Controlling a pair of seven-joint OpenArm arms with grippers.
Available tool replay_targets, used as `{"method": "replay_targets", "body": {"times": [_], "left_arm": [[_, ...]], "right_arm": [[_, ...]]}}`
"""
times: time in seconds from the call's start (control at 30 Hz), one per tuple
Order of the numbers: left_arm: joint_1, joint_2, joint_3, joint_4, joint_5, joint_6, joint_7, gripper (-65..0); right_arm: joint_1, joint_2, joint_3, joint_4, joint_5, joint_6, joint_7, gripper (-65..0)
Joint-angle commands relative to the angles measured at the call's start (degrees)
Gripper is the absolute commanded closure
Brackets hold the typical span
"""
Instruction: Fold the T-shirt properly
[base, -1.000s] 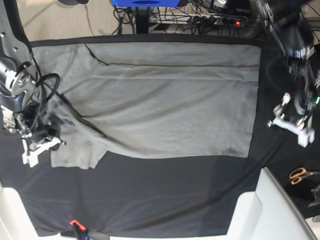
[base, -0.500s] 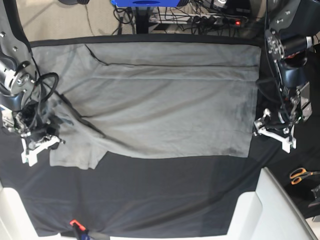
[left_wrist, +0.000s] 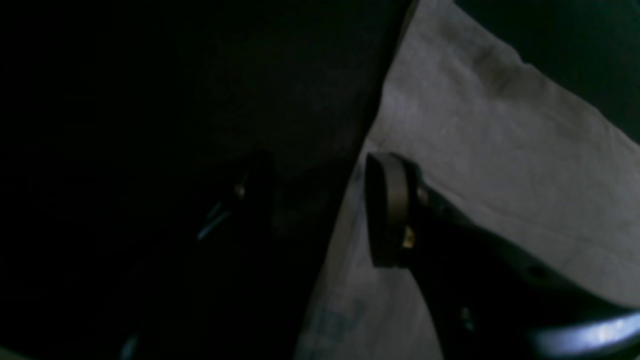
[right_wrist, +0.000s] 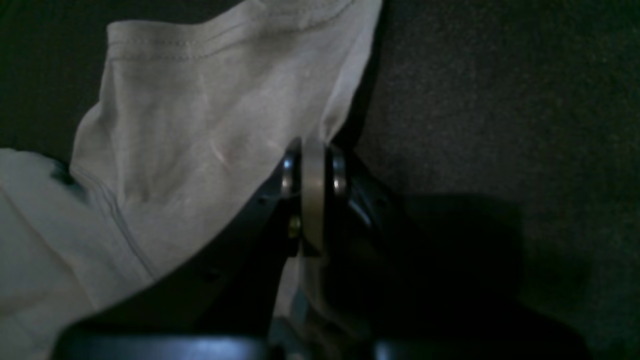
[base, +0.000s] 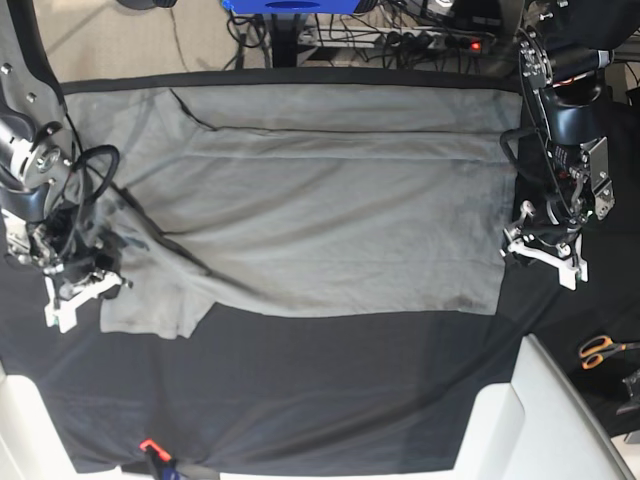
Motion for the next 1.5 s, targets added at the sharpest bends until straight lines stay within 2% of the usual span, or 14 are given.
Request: {"method": "replay_targets", "body": {"times": [0.0,0.13,0.23,0.63,0.7,0.77,0.8,1.17,1.23,1.37,1.47], "left_arm": [[0.3,0.4,0.2,-0.3,1.2,0.2,3.5,-26.8],[0.3,2.0,0.3,-0.3,1.3,0.2,3.6,-26.8],[0.3,3.0,3.5,-0.3,1.2,0.2,3.6,-26.8],[0.3,2.7,4.9,-0.4,1.5,0.2,3.5,-25.7],[0.3,2.7,4.9,-0.4,1.5,0.2,3.5,-17.8],[0.3,2.7,4.9,-0.4,1.6,0.2,3.5,-1.6],[0.3,2.7,5.1,-0.4,1.6,0.2,3.5,0.0],[1.6,2.4,4.8,0.6,1.3,0.4,3.6,0.0],[3.0,1.7,4.8,3.1,1.2,0.4,3.7,0.0],[7.1,1.4,4.7,11.2,1.2,0.4,8.5,0.0],[9.8,1.4,4.7,16.2,1.2,0.4,9.7,0.0]], "right_arm": [[1.8,0.7,-0.1,0.9,0.4,0.3,1.0,0.0],[1.8,0.7,-0.1,0.9,0.4,0.3,1.0,0.0],[1.8,0.7,-0.1,0.9,0.4,0.3,1.0,0.0],[1.7,0.7,-0.1,0.9,0.4,0.3,1.0,0.0],[1.7,0.7,0.0,0.9,0.4,0.3,1.0,0.0],[1.7,0.7,0.0,0.9,0.4,0.3,1.0,0.0],[1.7,0.7,0.0,0.9,0.4,0.3,1.0,0.0],[1.7,0.7,0.0,0.9,0.4,0.3,1.0,0.0],[1.7,0.7,0.0,0.9,0.4,0.3,1.0,0.0],[1.6,0.7,0.0,0.9,0.4,0.3,1.0,0.0],[1.6,0.6,0.0,0.9,0.4,0.3,1.0,0.0]]}}
